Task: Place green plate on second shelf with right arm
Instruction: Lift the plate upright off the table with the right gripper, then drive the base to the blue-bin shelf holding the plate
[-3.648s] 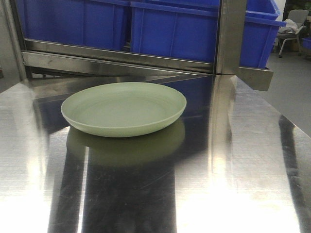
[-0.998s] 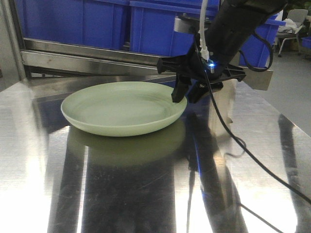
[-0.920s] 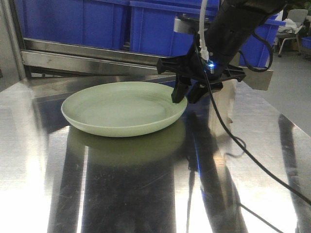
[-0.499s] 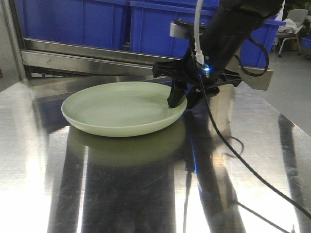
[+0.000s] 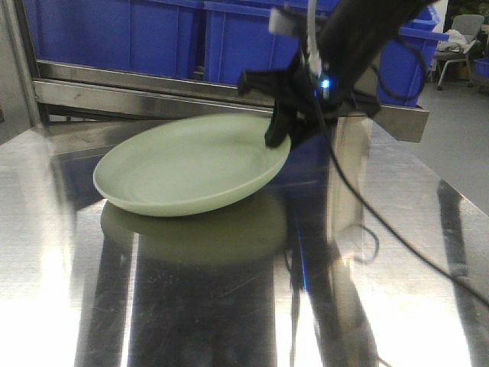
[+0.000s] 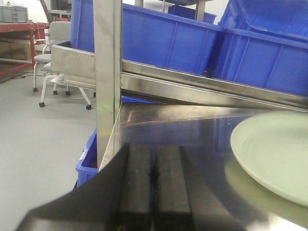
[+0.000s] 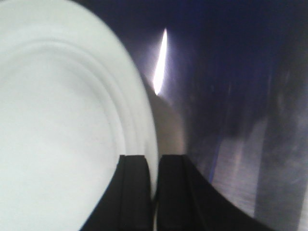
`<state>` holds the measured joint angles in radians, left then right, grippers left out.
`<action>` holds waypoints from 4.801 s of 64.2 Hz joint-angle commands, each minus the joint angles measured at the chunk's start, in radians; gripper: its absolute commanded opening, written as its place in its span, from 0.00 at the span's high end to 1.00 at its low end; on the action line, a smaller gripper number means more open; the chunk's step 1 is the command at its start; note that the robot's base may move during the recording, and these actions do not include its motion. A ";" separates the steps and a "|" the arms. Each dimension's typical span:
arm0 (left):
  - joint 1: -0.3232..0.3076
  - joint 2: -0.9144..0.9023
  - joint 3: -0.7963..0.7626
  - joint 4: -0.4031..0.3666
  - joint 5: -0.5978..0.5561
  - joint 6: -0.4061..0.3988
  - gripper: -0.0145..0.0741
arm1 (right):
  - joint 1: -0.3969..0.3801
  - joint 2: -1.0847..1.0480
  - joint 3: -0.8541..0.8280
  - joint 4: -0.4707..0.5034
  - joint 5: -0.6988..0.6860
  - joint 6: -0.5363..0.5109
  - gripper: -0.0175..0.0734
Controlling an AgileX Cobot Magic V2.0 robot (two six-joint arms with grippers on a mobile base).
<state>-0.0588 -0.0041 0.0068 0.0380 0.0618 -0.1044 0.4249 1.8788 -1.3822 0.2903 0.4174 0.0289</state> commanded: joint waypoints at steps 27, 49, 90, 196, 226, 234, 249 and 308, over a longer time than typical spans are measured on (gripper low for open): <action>-0.004 -0.017 0.041 -0.003 -0.083 -0.004 0.69 | -0.006 -0.541 0.131 -0.171 -0.290 -0.010 0.77; -0.004 -0.017 0.041 -0.003 -0.083 -0.004 0.69 | -0.055 -0.828 0.382 -0.279 -0.478 -0.012 0.77; -0.004 -0.017 0.041 -0.003 -0.083 -0.004 0.69 | -0.422 -1.231 0.887 -0.273 -0.715 -0.015 0.77; -0.004 -0.017 0.041 -0.003 -0.083 -0.004 0.69 | -0.422 -1.233 1.014 -0.251 -0.948 -0.015 0.77; -0.004 -0.017 0.041 -0.003 -0.083 -0.004 0.69 | -0.422 -1.233 1.014 -0.251 -0.948 -0.015 0.77; -0.004 -0.017 0.041 -0.003 -0.083 -0.004 0.69 | -0.422 -1.233 1.014 -0.251 -0.948 -0.015 0.77; -0.004 -0.017 0.041 -0.003 -0.083 -0.004 0.69 | -0.422 -1.233 1.014 -0.251 -0.948 -0.015 0.77; -0.004 -0.017 0.041 -0.003 -0.083 -0.004 0.69 | -0.422 -1.233 1.014 -0.251 -0.948 -0.015 0.77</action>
<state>-0.0588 -0.0041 0.0068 0.0380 0.0618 -0.1044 0.0076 0.6509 -0.3368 0.0315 -0.4206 0.0114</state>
